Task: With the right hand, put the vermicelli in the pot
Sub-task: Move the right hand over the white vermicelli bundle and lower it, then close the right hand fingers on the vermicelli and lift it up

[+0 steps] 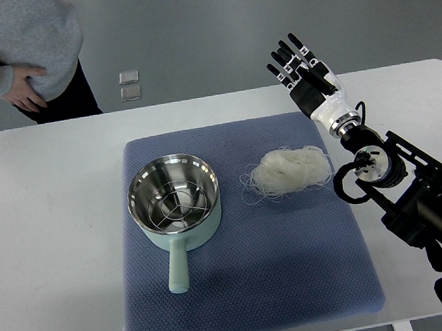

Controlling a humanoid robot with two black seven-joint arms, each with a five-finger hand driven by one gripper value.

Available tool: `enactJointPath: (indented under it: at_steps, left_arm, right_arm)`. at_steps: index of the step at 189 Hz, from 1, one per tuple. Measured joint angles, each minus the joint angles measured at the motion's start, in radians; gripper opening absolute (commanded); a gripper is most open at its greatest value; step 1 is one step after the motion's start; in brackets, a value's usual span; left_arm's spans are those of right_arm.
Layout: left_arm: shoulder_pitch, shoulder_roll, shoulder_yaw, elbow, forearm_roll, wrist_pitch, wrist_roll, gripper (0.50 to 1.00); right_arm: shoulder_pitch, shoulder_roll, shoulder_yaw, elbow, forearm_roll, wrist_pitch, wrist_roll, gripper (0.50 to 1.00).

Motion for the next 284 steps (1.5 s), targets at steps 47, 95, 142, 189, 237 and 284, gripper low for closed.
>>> enactJointPath:
  at_steps: [47, 95, 142, 189, 237, 284]
  left_arm:
    - [0.005, 0.000, -0.001, -0.008, -0.001, -0.001, -0.001, 1.000]
    - [0.006, 0.000, -0.001, -0.007, -0.001, 0.002, -0.005, 1.000]
    - [0.005, 0.000, -0.001, -0.010, -0.001, -0.001, -0.005, 1.000]
    - [0.006, 0.000, -0.001, -0.011, -0.001, -0.001, -0.005, 1.000]
    - [0.007, 0.000, -0.001, -0.011, -0.001, -0.001, -0.005, 1.000]
    - [0.009, 0.000, -0.002, -0.010, -0.001, -0.002, -0.002, 1.000]
  right_arm:
    - [0.001, -0.005, -0.004, 0.000, -0.003, -0.003, -0.001, 0.926]
    - [0.156, -0.163, -0.312, 0.003, -0.254, 0.010, -0.020, 0.924]
    - [0.651, -0.332, -1.114, 0.004, -0.631, 0.064, -0.057, 0.926]
    - [1.114, -0.322, -1.591, 0.189, -0.686, 0.188, -0.099, 0.926]
    - [1.149, -0.288, -1.609, 0.306, -0.626, 0.204, -0.157, 0.924]
    - [1.005, -0.288, -1.611, 0.282, -0.628, 0.049, -0.198, 0.921]
